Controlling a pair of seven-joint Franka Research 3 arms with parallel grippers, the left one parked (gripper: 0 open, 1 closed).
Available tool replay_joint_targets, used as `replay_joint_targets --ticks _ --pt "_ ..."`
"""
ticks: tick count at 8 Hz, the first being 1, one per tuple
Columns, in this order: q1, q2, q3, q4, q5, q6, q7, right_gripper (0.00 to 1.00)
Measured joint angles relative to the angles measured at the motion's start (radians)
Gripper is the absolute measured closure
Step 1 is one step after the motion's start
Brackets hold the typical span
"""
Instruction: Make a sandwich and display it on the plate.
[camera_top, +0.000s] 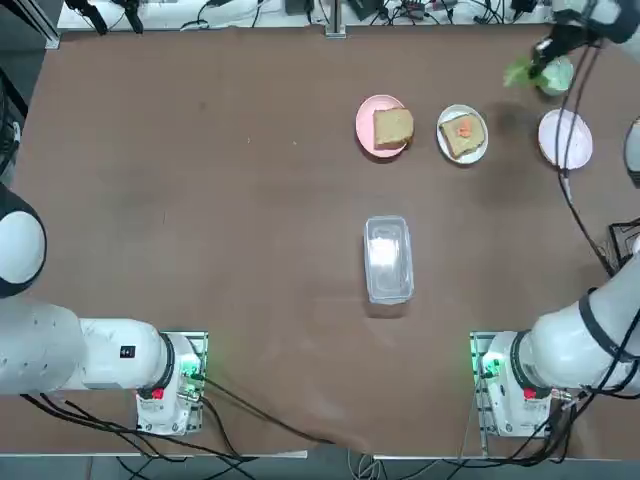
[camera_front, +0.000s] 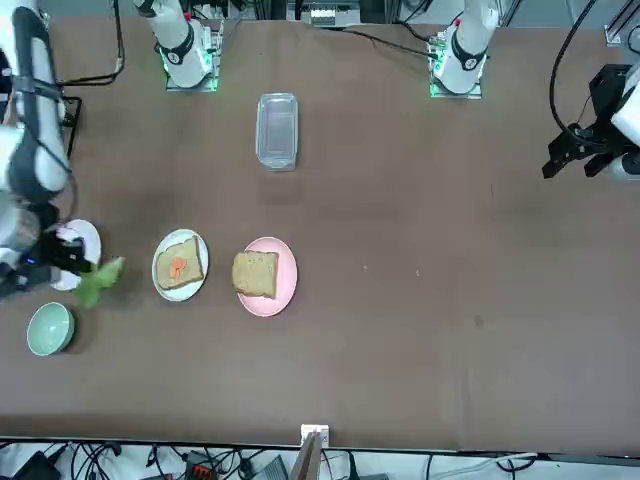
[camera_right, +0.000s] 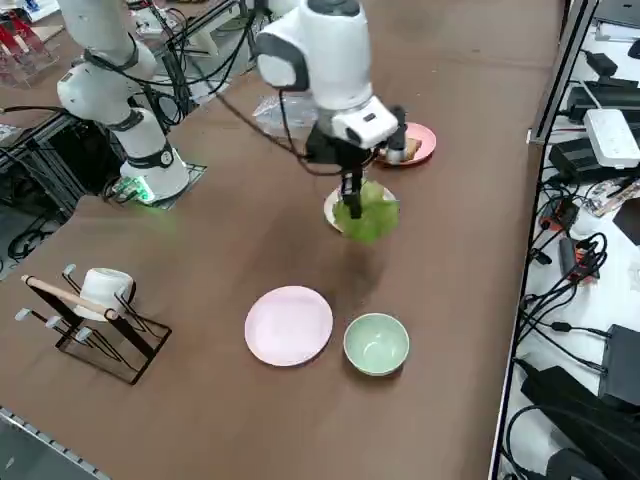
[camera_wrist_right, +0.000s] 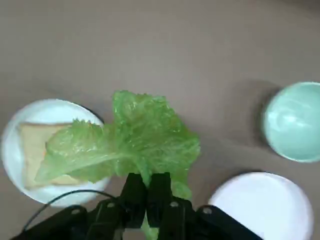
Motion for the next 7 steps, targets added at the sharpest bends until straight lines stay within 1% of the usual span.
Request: replay_joint_targets --ticks 2,3,7 --pt "0.104 0.021 0.000 -0.010 -0.002 -0.001 0.176 0.95" --pt "0.141 0.029 0.000 -0.025 -0.003 -0.001 0.233 0.95" --pt "0.209 0.058 -0.003 -0.086 -0.012 0.000 0.404 0.95"
